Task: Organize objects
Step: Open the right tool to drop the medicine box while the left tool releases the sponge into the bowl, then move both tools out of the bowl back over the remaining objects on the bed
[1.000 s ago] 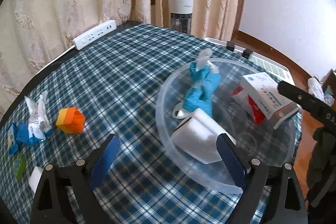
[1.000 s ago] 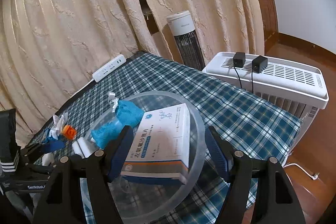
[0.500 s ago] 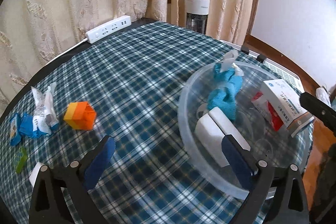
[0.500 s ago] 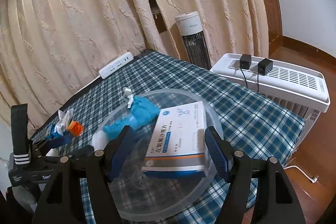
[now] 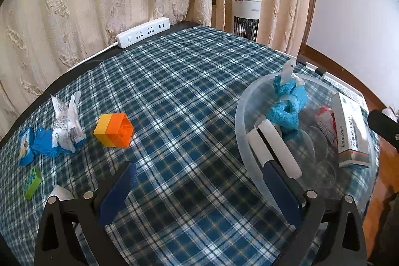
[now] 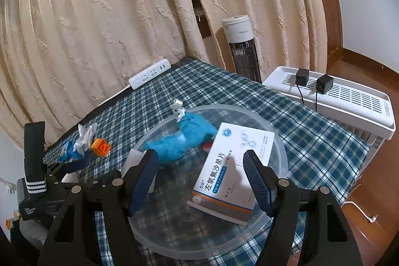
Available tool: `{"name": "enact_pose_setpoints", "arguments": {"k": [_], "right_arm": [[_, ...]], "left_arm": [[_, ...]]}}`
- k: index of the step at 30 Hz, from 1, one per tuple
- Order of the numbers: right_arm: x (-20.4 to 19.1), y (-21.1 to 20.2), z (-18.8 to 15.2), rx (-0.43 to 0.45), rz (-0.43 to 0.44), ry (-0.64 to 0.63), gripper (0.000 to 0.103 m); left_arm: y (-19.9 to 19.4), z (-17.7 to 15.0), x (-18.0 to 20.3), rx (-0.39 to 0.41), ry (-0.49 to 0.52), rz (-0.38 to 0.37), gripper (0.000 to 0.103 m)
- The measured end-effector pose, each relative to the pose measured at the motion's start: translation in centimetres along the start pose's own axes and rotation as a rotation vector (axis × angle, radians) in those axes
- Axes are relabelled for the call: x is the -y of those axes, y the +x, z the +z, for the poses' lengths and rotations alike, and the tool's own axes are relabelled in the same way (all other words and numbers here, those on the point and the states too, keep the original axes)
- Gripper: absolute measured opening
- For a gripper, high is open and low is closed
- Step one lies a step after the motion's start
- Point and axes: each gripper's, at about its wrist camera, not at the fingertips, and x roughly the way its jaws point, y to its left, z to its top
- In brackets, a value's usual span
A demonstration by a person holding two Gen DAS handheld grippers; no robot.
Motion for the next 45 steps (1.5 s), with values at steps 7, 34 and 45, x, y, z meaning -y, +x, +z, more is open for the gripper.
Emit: {"name": "enact_pose_setpoints", "arguments": {"k": [7,34,45], "right_arm": [[-0.9,0.2,0.0,-0.013,0.004,-0.008,0.072],[-10.3,3.1,-2.3,-0.113,0.167,-0.139,0.073],[-15.8,5.6,-4.5,-0.204,0.252,-0.226,0.073]], "left_arm": [[-1.1,-0.5,-2.2,0.009,-0.048,-0.001,0.103],[-4.1,-5.0,-15.8,0.011,-0.276,0.179,0.103],[-4.1,-6.8,-20.4,-0.016,-0.359,0.248,0.103]]}}
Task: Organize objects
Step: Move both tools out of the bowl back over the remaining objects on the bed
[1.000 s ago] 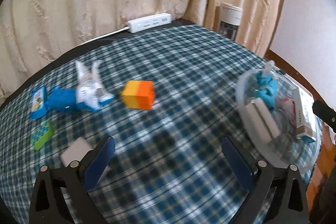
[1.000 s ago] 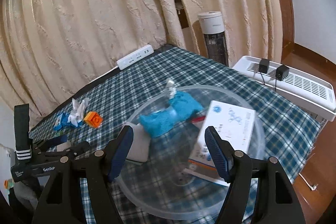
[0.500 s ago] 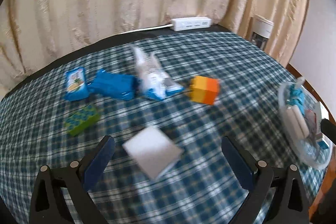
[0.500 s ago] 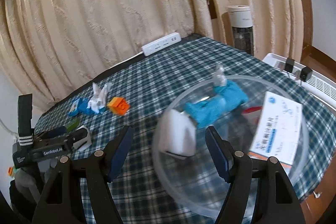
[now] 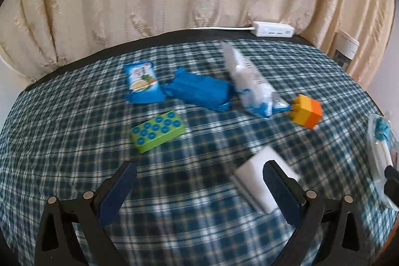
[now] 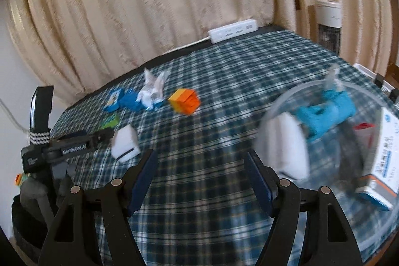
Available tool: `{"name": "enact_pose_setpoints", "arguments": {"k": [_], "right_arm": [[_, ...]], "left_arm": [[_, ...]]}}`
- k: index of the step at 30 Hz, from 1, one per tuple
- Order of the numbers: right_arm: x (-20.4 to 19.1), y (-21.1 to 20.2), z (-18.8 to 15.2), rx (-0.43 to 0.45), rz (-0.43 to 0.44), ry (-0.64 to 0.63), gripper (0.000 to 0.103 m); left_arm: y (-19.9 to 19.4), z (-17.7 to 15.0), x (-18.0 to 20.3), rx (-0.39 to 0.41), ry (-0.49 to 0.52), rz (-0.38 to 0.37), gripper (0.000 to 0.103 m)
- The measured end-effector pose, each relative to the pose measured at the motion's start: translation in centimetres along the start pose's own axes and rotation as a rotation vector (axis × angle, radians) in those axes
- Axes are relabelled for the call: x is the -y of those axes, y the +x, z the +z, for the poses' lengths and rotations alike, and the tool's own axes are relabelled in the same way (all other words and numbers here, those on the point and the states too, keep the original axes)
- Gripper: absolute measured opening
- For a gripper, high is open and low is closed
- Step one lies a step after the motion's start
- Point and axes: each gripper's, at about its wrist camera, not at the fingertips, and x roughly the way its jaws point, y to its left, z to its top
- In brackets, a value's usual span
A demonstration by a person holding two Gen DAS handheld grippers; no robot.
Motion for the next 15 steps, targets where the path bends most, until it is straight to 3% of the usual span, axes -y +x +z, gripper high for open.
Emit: {"name": "enact_pose_setpoints", "arguments": {"k": [15], "right_arm": [[-6.1,5.2,0.4,-0.113,0.106,-0.123,0.073]], "left_arm": [[0.9,-0.1,-4.3,-0.026,-0.067,0.07,0.103]]}}
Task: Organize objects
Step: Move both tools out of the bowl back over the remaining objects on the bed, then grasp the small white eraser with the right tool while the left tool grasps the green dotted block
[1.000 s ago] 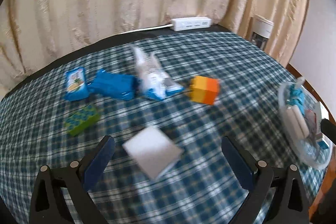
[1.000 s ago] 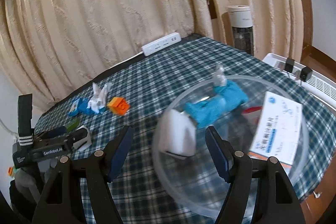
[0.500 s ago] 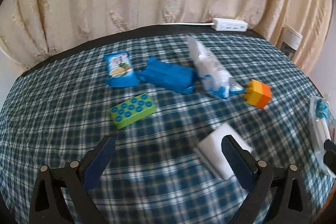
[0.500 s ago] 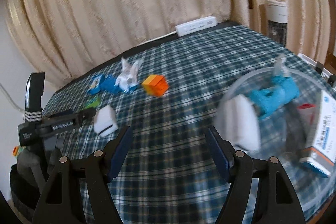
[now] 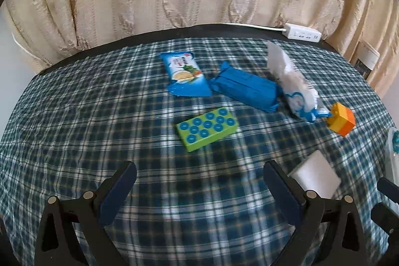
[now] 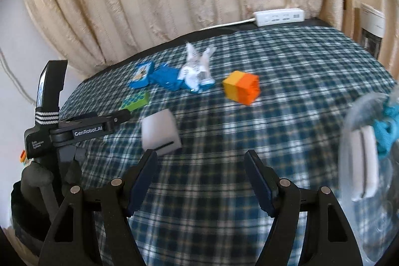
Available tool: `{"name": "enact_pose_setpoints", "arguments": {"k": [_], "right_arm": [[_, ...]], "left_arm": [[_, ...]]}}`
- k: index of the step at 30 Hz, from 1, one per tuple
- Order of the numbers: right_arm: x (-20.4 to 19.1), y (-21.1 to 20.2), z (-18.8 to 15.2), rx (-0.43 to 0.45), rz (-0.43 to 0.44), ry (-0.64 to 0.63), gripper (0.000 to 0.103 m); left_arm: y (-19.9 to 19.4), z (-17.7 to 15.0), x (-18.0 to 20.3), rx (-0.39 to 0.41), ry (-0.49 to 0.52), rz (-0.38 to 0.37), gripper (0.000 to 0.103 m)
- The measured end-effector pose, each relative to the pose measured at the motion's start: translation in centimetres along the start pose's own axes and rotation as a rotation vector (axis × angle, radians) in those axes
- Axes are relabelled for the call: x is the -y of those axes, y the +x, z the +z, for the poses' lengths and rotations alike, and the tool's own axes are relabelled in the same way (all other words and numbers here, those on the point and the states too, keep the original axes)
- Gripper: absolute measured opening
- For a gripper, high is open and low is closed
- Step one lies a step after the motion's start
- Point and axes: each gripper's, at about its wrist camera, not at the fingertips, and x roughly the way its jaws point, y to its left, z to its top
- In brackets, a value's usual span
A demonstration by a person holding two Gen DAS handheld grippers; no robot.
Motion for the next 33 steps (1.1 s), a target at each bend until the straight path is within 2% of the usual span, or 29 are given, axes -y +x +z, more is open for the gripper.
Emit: {"name": "enact_pose_setpoints", "arguments": {"k": [11,23,25,30,33], "right_arm": [[-2.8,3.6,1.3,-0.072,0.049,-0.047,0.073],[-4.5,7.1,2.3,-0.104,0.027,-0.111,0.073],[-4.6,7.6,2.3,-0.111,0.018,-0.123,0.072],[-5.0,8.1,2.2,-0.107,0.011,-0.153,0.056],[-5.0,8.1,2.2,-0.098,0.028,-0.156,0.05]], "left_arm": [[0.8,0.1,-1.6,-0.018,-0.04,0.001,0.103],[1.3,0.0,-2.8,-0.034,-0.078,-0.003,0.103],[1.4,0.0,-2.8,-0.036,-0.076,-0.003,0.103],[1.7,0.0,-2.7,-0.047,-0.073,0.004,0.103],[1.9,0.1,-2.5,-0.054,-0.067,0.015,0.103]]}}
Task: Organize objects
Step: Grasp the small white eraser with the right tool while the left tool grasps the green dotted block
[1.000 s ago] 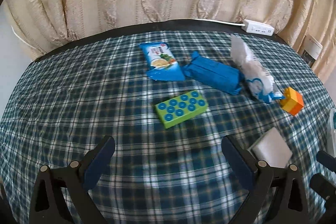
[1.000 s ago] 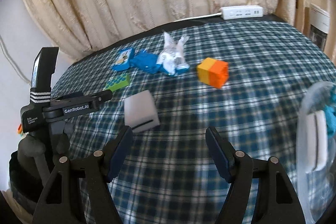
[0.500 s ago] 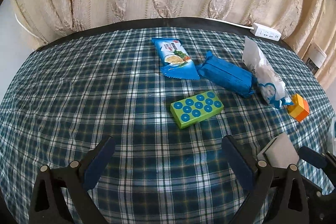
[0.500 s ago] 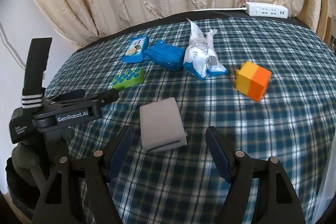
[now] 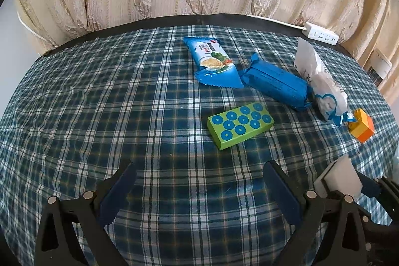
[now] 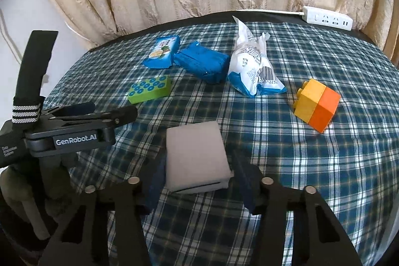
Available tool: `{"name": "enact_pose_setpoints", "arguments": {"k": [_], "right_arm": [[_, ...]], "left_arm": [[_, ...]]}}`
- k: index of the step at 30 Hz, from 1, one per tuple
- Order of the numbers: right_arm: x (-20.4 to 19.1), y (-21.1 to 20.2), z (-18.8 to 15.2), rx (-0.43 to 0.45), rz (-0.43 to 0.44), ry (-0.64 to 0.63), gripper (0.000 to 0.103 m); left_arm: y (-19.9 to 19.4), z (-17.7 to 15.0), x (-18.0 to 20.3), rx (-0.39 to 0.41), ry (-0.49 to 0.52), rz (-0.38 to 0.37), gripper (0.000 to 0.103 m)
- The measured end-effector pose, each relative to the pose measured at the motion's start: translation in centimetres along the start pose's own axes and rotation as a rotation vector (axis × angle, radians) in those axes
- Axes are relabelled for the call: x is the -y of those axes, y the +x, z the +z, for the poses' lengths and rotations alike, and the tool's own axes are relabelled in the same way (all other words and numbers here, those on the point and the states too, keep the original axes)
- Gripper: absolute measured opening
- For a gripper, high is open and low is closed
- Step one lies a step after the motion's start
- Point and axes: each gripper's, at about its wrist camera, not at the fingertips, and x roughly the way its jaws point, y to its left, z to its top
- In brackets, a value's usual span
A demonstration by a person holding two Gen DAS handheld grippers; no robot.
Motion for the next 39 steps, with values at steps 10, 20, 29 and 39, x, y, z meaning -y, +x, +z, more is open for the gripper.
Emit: {"name": "enact_pose_setpoints", "arguments": {"k": [10,20,29,39], "right_arm": [[0.9,-1.1,-0.2,0.068,0.02,0.042,0.049],[2.1,-1.6,-0.3,0.083,0.033,0.1,0.049],[2.1,-1.6,-0.3,0.082,0.035,0.101,0.049],[2.1,-1.4,-0.3,0.076,0.033,0.097,0.049]], "left_arm": [[0.1,1.2,1.5,-0.011,0.025,0.035,0.103],[1.6,3.2,3.0,-0.039,-0.031,0.038,0.103],[3.0,4.1,2.9,-0.044,-0.092,0.065,0.099],[3.1,3.8,2.6,-0.029,-0.082,0.068,0.074]]}}
